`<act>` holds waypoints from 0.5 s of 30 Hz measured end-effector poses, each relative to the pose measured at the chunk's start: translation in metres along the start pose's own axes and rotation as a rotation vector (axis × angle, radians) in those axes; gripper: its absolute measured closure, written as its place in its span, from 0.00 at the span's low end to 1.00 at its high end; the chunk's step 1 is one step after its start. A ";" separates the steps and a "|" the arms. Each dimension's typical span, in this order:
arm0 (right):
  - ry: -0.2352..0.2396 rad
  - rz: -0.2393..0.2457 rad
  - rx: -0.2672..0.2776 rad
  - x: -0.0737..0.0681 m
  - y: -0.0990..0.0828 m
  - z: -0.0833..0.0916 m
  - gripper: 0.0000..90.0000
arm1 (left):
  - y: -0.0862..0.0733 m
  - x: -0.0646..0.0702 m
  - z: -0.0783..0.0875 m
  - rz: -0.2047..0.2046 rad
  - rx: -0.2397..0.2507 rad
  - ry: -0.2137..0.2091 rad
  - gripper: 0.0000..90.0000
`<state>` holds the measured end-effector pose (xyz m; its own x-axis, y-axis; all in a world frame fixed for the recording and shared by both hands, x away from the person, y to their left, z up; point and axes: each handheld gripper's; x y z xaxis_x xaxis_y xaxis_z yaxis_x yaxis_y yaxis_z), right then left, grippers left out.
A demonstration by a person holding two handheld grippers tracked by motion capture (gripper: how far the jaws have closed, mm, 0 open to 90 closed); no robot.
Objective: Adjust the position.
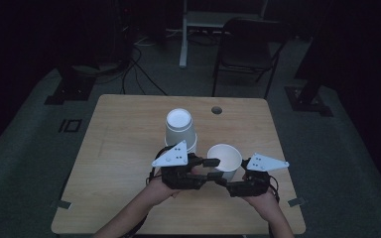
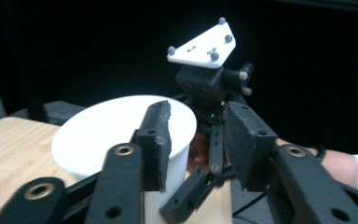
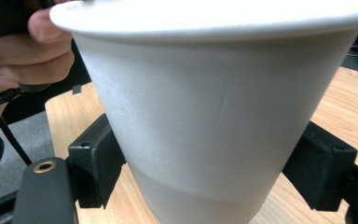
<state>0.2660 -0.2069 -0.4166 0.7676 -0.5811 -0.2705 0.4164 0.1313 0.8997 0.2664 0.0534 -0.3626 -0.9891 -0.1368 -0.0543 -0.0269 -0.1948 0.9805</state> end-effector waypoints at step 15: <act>-0.084 -0.018 0.037 0.016 0.010 0.008 0.23 | -0.024 -0.010 0.063 0.073 0.043 0.135 0.22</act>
<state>0.2787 -0.2214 -0.4096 0.7159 -0.6485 -0.2588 0.4104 0.0909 0.9074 0.2676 0.1210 -0.3734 -0.9603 -0.2791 -0.0045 0.0355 -0.1382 0.9898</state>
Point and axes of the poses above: each handheld gripper's, and its own axes: z roughly backward along the jaws, y roughly out of its top, x roughly to its right, and after that the axes turned 8 degrees about -z, right-handed
